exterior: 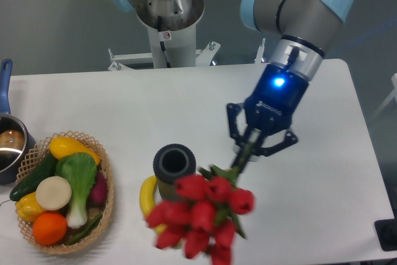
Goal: Insert the flowers into the vase
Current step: 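Carry the red tulip bunch with the gripper over the dark vase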
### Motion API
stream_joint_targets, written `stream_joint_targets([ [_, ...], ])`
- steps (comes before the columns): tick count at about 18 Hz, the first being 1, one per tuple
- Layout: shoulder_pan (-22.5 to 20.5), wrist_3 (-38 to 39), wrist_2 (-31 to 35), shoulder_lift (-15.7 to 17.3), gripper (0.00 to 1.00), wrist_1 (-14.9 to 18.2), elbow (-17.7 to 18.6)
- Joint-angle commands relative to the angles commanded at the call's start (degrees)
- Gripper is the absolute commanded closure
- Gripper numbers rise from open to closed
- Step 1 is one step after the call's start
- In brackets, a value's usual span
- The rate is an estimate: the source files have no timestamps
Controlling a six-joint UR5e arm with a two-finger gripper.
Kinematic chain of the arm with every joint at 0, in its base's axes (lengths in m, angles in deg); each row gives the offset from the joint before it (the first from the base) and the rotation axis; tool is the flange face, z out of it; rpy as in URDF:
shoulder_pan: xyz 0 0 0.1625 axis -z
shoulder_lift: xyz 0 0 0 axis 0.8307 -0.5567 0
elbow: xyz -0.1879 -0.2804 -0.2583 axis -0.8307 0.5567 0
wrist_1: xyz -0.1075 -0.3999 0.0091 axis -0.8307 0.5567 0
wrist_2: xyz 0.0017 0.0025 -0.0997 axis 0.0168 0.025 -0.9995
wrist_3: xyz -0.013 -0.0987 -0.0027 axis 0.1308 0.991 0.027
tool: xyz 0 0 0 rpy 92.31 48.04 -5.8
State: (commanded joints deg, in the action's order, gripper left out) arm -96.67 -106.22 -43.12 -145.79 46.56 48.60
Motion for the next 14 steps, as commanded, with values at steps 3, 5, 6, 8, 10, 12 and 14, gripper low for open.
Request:
stream_joint_targets([
  [3, 0.4, -1.6, -5.3, -0.3, 0.81, 0.0, 0.6],
  [5, 0.8, -5.4, -10.6, -1.5, 0.81, 0.0, 1.1],
  [6, 1.8, -7.2, -12.0, -2.3, 0.81, 0.0, 1.1],
  [8, 2.8, -9.9, -13.5, -3.4, 0.81, 0.0, 1.3],
  [10, 3.3, -11.2, -16.2, -3.9, 0.81, 0.0, 1.6],
  [12, 4.0, -11.4, -16.6, -3.9, 0.81, 0.0, 1.6],
  [14, 4.3, -11.7, -18.0, -4.0, 0.81, 0.0, 2.1],
])
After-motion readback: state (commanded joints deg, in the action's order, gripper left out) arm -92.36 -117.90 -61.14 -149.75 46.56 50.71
